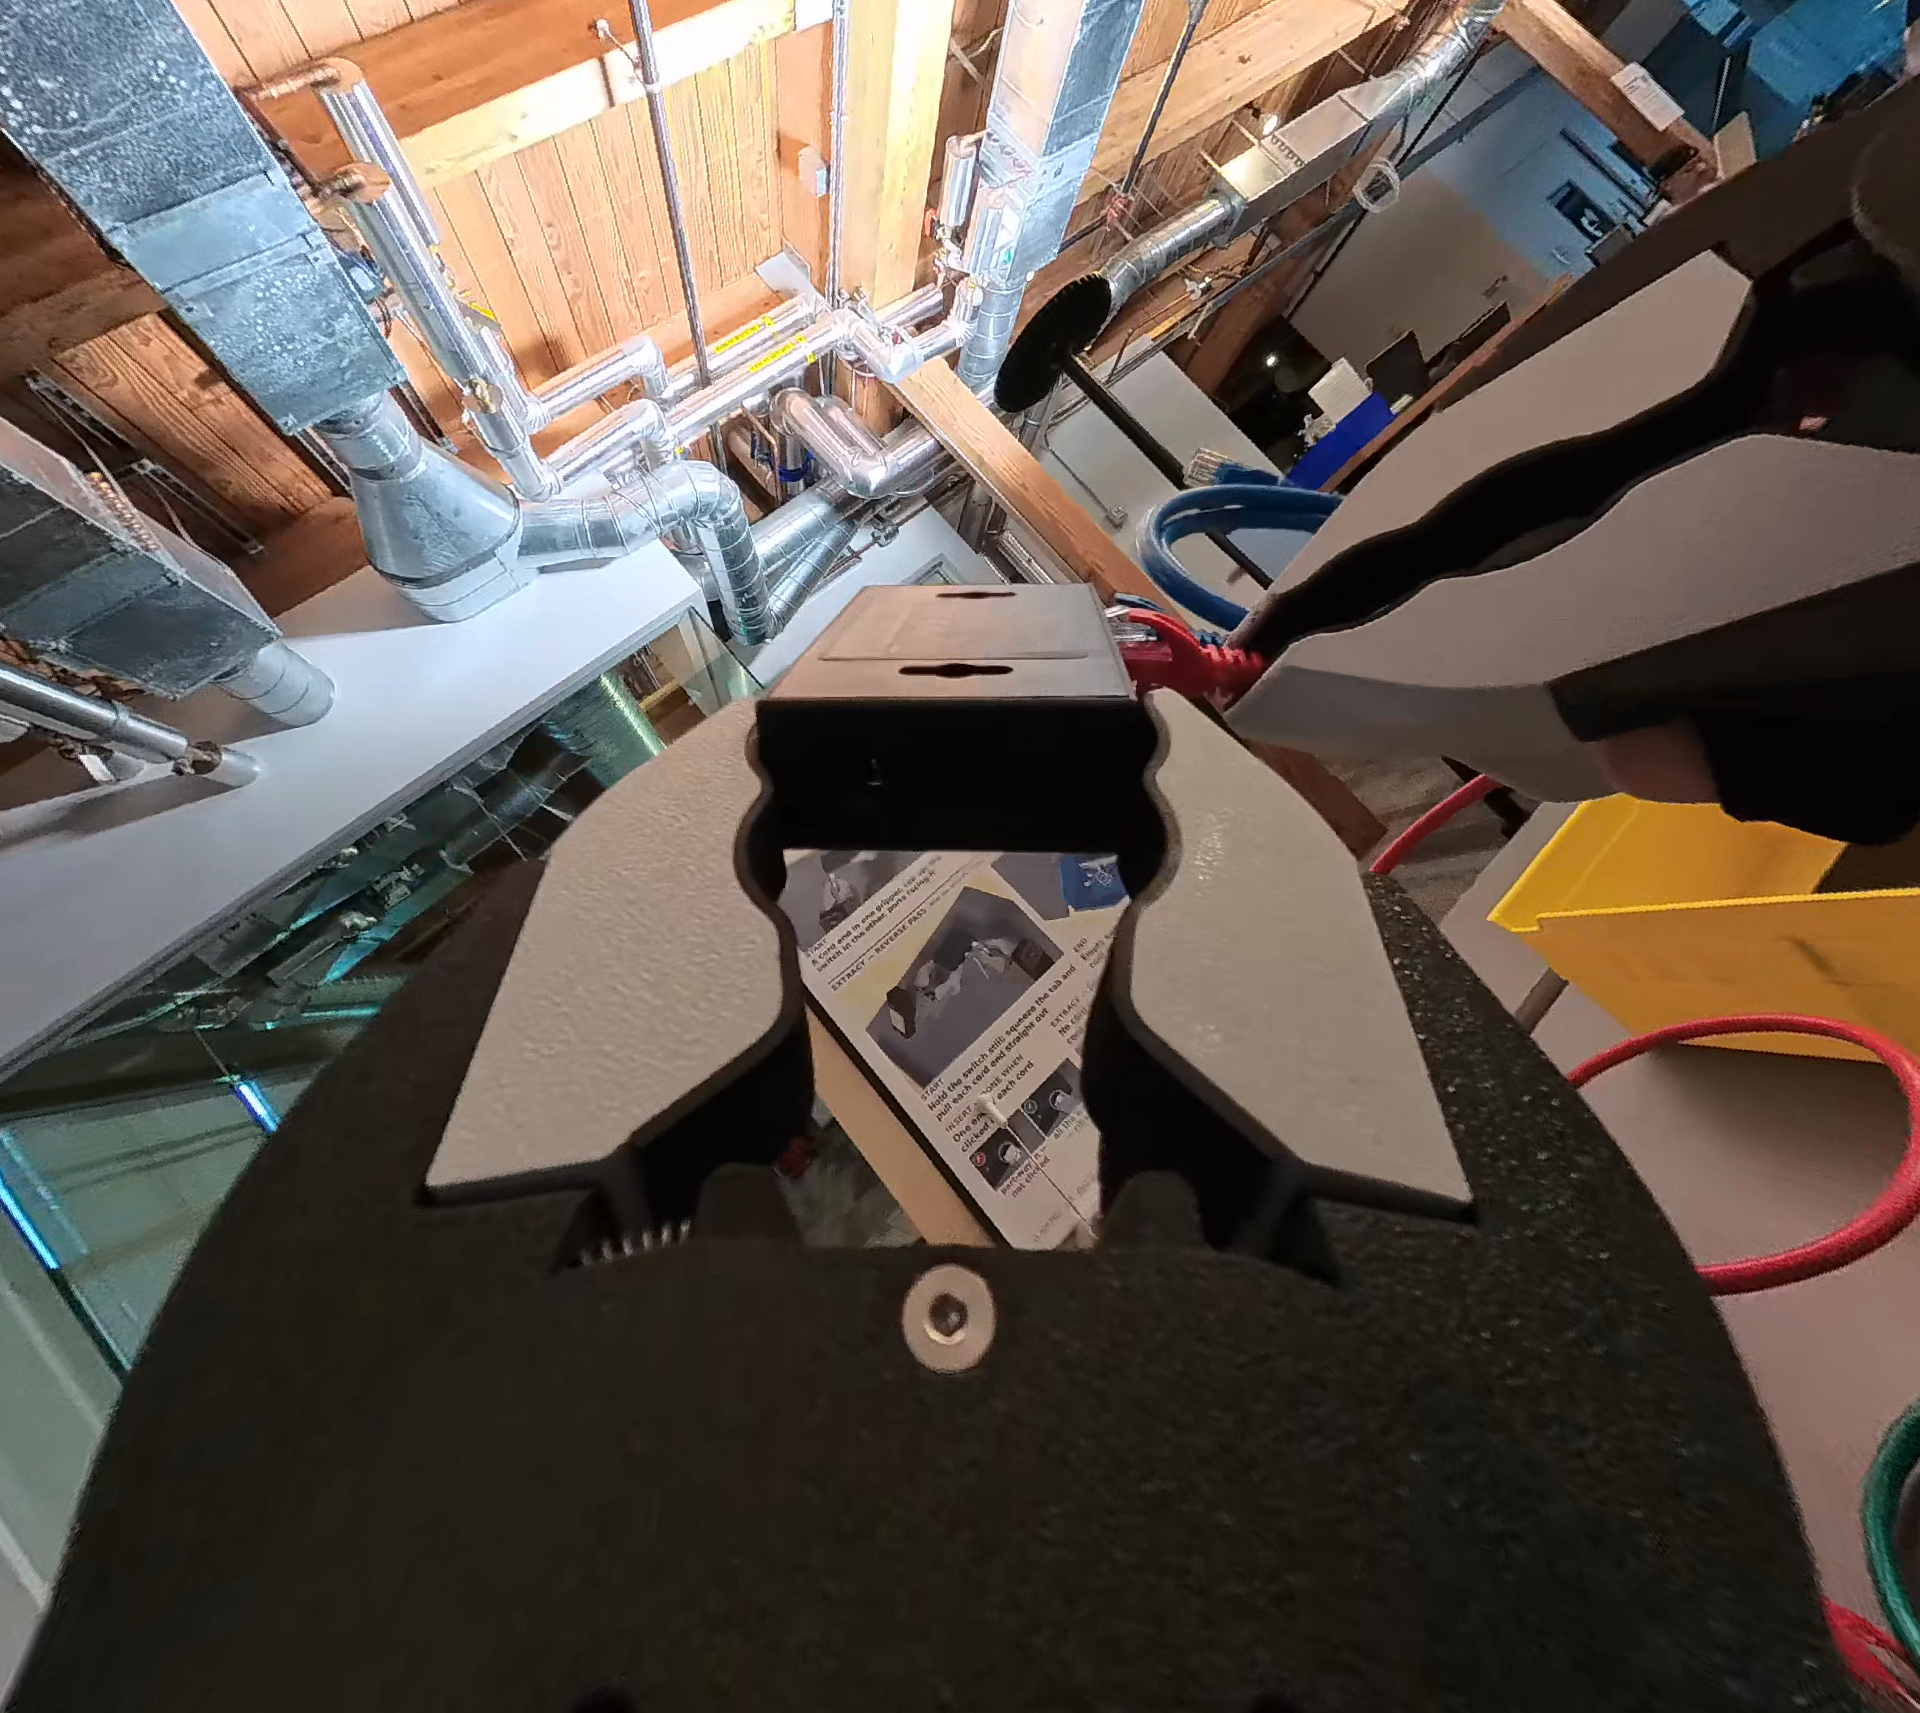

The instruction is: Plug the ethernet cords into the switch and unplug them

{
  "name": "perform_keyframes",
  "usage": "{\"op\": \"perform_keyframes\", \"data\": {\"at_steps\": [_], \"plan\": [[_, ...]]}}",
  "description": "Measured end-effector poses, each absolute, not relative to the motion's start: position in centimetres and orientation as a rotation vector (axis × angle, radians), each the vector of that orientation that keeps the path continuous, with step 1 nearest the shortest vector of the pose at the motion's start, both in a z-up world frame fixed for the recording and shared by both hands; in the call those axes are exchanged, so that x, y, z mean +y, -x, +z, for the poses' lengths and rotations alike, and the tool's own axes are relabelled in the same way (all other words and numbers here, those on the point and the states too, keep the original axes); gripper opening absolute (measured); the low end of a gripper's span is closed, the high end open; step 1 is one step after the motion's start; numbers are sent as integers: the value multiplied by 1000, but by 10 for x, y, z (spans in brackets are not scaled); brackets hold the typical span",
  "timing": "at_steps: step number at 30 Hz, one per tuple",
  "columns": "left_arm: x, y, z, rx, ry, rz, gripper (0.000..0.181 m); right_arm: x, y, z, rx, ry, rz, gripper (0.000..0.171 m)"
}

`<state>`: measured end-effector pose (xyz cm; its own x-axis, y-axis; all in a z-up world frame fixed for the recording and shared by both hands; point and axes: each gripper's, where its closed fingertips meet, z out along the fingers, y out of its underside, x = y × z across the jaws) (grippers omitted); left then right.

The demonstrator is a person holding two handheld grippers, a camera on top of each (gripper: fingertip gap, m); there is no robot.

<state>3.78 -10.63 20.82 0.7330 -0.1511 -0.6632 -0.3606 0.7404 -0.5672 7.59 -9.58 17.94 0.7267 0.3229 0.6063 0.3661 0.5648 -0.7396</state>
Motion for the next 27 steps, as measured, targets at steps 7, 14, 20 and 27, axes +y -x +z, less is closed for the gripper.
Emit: {"op": "perform_keyframes", "data": {"at_steps": [7,14,20,27], "plan": [[-125,-40,216,731,597,207,63,-105,-76,186,-798,936,52,10],[-118,-40,214,738,652,149,64,-106,-77,187,-836,897,-58,10],[-114,-46,210,753,695,125,84,-106,-80,190,-828,876,-167,10],[-111,-39,214,728,721,99,82,-106,-79,189,-856,842,-259,10]]}}
